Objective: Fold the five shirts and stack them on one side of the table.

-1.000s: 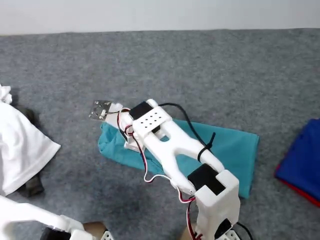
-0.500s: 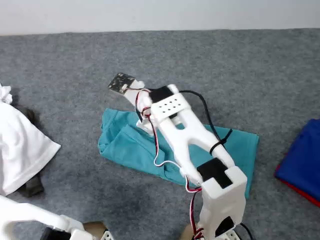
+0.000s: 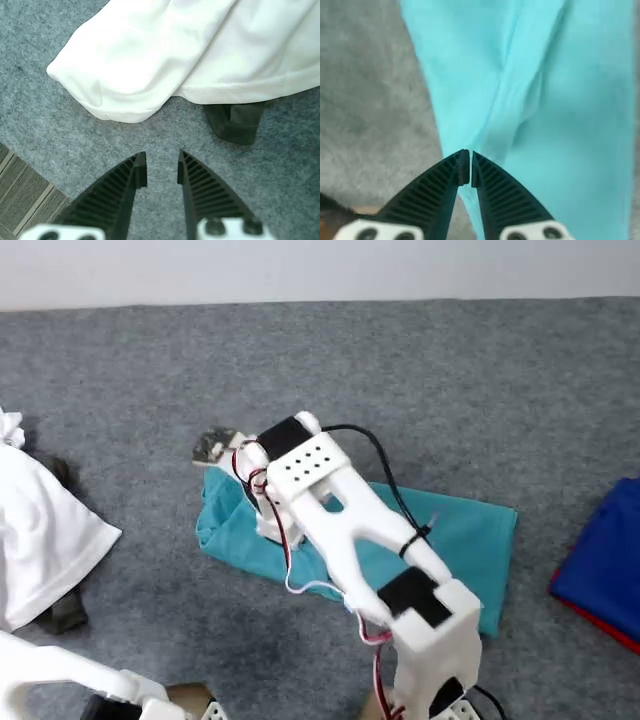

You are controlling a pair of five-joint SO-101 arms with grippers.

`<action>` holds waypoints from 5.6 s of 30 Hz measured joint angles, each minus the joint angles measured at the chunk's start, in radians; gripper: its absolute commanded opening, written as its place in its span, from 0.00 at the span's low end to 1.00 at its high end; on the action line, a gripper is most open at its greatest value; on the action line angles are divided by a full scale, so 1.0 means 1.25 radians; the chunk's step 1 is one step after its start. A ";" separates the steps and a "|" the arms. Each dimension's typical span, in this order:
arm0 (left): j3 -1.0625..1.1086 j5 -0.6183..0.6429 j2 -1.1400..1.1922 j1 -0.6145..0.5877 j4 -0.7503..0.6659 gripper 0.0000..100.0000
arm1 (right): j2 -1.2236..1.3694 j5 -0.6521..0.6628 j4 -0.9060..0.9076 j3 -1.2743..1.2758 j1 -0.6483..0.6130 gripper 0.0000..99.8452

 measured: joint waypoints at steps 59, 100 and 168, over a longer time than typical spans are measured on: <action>-0.306 0.243 0.000 0.967 0.214 0.11 | -0.883 -0.199 0.027 0.572 0.741 0.14; -0.306 0.124 0.000 0.551 0.236 0.11 | -0.277 -0.362 -0.473 0.685 0.698 0.00; -0.228 0.184 -0.001 0.551 0.237 0.11 | -0.366 -0.125 -0.200 0.333 0.205 0.01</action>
